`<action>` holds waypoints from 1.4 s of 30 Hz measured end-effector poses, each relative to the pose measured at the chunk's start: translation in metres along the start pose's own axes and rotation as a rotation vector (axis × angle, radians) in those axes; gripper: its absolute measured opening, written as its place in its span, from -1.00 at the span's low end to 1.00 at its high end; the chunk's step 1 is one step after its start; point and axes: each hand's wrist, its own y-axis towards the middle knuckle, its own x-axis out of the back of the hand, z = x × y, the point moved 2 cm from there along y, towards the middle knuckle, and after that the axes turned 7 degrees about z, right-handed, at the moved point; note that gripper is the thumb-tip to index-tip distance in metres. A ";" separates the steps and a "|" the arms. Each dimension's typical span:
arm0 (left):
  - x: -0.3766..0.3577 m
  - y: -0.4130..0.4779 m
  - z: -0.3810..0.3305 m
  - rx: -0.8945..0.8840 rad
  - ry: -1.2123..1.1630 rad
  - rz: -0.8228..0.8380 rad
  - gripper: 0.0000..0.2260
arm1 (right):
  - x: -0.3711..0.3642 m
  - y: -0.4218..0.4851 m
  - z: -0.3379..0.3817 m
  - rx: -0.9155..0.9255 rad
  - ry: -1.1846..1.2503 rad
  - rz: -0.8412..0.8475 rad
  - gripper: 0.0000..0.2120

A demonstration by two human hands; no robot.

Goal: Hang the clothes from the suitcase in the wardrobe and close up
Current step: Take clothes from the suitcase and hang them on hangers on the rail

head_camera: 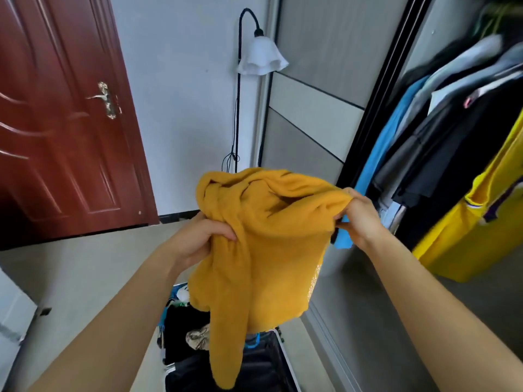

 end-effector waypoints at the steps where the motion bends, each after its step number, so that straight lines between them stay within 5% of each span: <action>1: -0.001 -0.004 -0.003 -0.002 -0.002 0.026 -0.40 | 0.001 -0.002 0.007 0.035 0.011 -0.029 -0.72; 7: -0.002 -0.020 -0.012 -0.061 -0.029 0.053 -0.38 | 0.002 0.000 0.029 0.367 -0.405 -0.272 -0.86; 9: 0.000 -0.024 -0.012 -0.082 0.077 0.033 -0.36 | 0.000 0.002 0.027 0.345 -0.489 -0.301 -0.86; 13: -0.018 -0.026 -0.018 -0.283 0.606 0.045 -0.87 | -0.018 -0.005 0.029 0.142 -0.213 -0.148 -0.88; 18: -0.074 -0.029 -0.008 -0.495 1.025 0.388 -0.61 | -0.030 -0.010 0.044 0.148 0.346 -0.071 -0.45; 22: -0.080 -0.031 -0.011 -0.153 0.770 0.757 -0.55 | -0.024 -0.016 0.066 0.174 0.399 0.063 -0.82; 23: -0.075 -0.029 -0.016 -0.115 0.613 0.717 -0.56 | -0.022 -0.018 0.071 0.181 0.377 0.110 -0.94; 27: -0.071 -0.008 -0.033 -0.029 0.108 0.428 -0.37 | -0.009 -0.031 0.084 0.216 0.216 0.207 -0.83; 29: -0.091 -0.001 -0.043 -0.018 0.265 0.318 -0.46 | -0.001 -0.032 0.086 0.225 0.132 0.215 -0.92; 30: -0.101 0.005 -0.050 -0.040 0.315 0.216 -0.54 | 0.006 -0.028 0.084 0.206 0.075 0.187 -0.81; 33: -0.128 0.027 -0.080 -0.110 0.143 -0.068 -0.71 | 0.030 -0.027 0.078 0.064 -0.160 0.108 -0.69; 37: -0.179 0.058 -0.111 -0.205 0.023 -0.212 -0.64 | 0.072 -0.038 0.064 -0.065 -0.266 -0.009 -0.61; 42: -0.260 0.092 -0.098 -0.159 0.036 -0.169 -0.69 | 0.095 -0.068 0.022 -0.217 -0.278 0.406 -0.53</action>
